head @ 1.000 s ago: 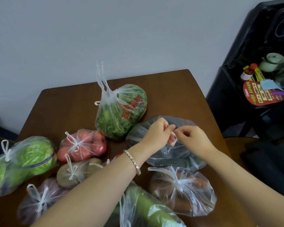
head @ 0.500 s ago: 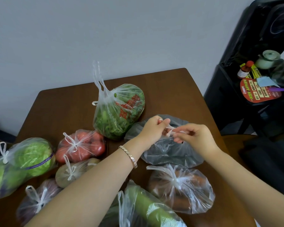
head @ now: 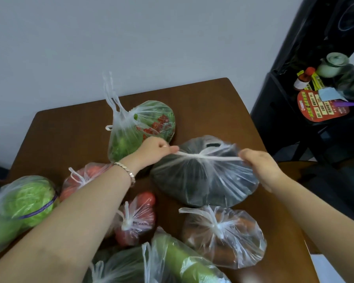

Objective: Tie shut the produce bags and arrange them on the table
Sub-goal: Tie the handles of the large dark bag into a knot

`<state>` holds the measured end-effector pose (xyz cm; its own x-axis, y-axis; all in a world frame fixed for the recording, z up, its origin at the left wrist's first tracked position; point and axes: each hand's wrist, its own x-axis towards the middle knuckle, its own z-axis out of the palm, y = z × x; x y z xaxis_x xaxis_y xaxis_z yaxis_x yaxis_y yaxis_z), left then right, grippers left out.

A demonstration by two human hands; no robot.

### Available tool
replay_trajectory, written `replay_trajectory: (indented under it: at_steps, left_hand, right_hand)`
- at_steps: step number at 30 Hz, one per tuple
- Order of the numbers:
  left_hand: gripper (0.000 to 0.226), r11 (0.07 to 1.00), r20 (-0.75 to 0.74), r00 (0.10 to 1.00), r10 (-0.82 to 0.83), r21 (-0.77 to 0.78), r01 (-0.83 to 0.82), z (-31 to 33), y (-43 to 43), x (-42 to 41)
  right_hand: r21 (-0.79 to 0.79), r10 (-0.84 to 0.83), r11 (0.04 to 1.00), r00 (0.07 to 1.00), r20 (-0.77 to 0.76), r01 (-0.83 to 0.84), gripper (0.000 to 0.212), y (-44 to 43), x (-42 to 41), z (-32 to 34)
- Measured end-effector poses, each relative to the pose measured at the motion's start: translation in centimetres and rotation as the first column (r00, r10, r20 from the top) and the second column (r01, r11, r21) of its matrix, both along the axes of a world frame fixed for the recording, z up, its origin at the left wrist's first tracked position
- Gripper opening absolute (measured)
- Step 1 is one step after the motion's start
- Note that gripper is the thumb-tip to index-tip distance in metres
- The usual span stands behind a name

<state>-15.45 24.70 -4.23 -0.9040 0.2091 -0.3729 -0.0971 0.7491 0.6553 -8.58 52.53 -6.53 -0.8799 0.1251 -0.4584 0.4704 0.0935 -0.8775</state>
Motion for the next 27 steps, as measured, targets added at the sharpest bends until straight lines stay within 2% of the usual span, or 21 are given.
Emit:
replay_trajectory:
  at_steps: [2, 4, 5, 6, 8, 9, 10, 11, 12, 13, 14, 15, 16, 17, 20, 23, 25, 26, 27]
  left_hand:
    - [0.051, 0.96, -0.095, 0.995, -0.034, -0.281, 0.006, -1.7, -1.2, 0.2]
    - [0.052, 0.907, -0.199, 0.98, 0.02, -0.408, -0.101, -3.5, -0.6, 1.1]
    - [0.049, 0.906, -0.249, 0.964, 0.095, -0.379, -0.188, -4.4, 0.2, 1.9]
    - [0.043, 0.916, -0.293, 0.936, 0.195, -0.287, -0.281, -5.2, 1.3, 2.7]
    - [0.024, 0.917, -0.368, 0.859, 0.354, -0.043, -0.397, -6.6, 3.3, 4.0]
    - [0.026, 0.927, -0.377, 0.853, 0.361, 0.045, -0.372, -7.0, 4.1, 4.5]
    - [0.034, 0.95, -0.378, 0.873, 0.31, 0.1, -0.294, -7.6, 4.7, 4.6]
    - [0.041, 0.978, -0.389, 0.897, 0.209, 0.096, -0.186, -8.0, 5.2, 4.6]
    - [0.046, 0.997, -0.419, 0.905, 0.072, 0.035, -0.063, -8.5, 5.5, 4.6]
    - [0.049, 0.997, -0.441, 0.895, -0.071, -0.063, 0.048, -9.2, 5.7, 4.4]
    - [0.049, 0.976, -0.443, 0.874, -0.198, -0.173, 0.134, -9.9, 5.7, 4.3]
    - [0.048, 0.942, -0.419, 0.859, -0.295, -0.277, 0.189, -10.6, 5.6, 4.3]
    - [0.043, 0.906, -0.386, 0.85, -0.359, -0.361, 0.22, -11.3, 5.5, 4.3]
    - [0.039, 0.882, -0.359, 0.847, -0.393, -0.406, 0.238, -12.0, 5.2, 4.2]
    - [0.036, 0.875, -0.328, 0.855, -0.402, -0.412, 0.253, -13.0, 4.7, 4.4]
    - [0.048, 0.872, -0.298, 0.87, -0.394, -0.42, 0.251, -12.8, 4.9, 4.2]
    - [0.043, 0.866, -0.251, 0.881, -0.401, -0.418, 0.275, -12.1, 5.0, 3.9]
    - [0.041, 0.874, -0.228, 0.89, -0.394, -0.392, 0.287, -11.7, 5.0, 3.7]
    - [0.041, 0.898, -0.208, 0.909, -0.362, -0.339, 0.28, -11.0, 5.0, 3.6]
  right_hand:
    - [0.112, -0.107, 0.989, 0.99, 0.089, 0.097, 0.024, 0.7, 0.6, -2.3]
    - [0.187, -0.279, 0.951, 0.946, 0.164, 0.247, 0.032, 0.3, 0.4, -4.1]
    - [0.206, -0.36, 0.923, 0.92, 0.154, 0.326, 0.034, -0.2, 0.0, -4.7]
    - [0.201, -0.425, 0.894, 0.9, 0.1, 0.4, 0.033, -0.9, -0.5, -5.1]
    - [0.141, -0.435, 0.882, 0.893, -0.121, 0.449, 0.024, -2.5, -1.3, -5.1]
    - [0.14, -0.339, 0.916, 0.911, -0.233, 0.376, 0.014, -3.4, -1.5, -4.6]
    - [0.207, -0.173, 0.945, 0.926, -0.336, 0.252, 0.01, -4.0, -1.8, -4.5]
    - [0.356, 0.063, 0.93, 0.913, -0.403, 0.093, 0.01, -4.4, -2.0, -4.8]
    - [0.543, 0.32, 0.837, 0.867, -0.381, -0.07, 0.013, -4.7, -2.2, -5.4]
    - [0.697, 0.523, 0.686, 0.808, -0.272, -0.209, 0.017, -4.8, -2.3, -6.1]
    - [0.789, 0.639, 0.528, 0.759, -0.124, -0.315, 0.022, -4.9, -2.3, -6.7]
    - [0.83, 0.683, 0.411, 0.73, -0.006, -0.377, 0.029, -5.0, -2.2, -7.4]
    - [0.844, 0.691, 0.346, 0.72, 0.067, -0.411, 0.036, -5.0, -2.2, -8.1]
    - [0.851, 0.686, 0.317, 0.721, 0.099, -0.419, 0.04, -5.1, -2.1, -8.8]
    - [0.881, 0.676, 0.258, 0.726, 0.129, -0.396, 0.048, -5.3, -1.8, -10.0]
    - [0.89, 0.674, 0.249, 0.728, 0.125, -0.383, 0.052, -5.5, -1.8, -10.3]
    - [0.873, 0.682, 0.247, 0.716, 0.152, -0.42, 0.048, -5.3, -1.9, -9.9]
    - [0.853, 0.692, 0.262, 0.704, 0.16, -0.451, 0.044, -5.2, -2.1, -9.5]
    - [0.812, 0.695, 0.324, 0.705, 0.145, -0.485, 0.037, -5.1, -2.1, -8.8]
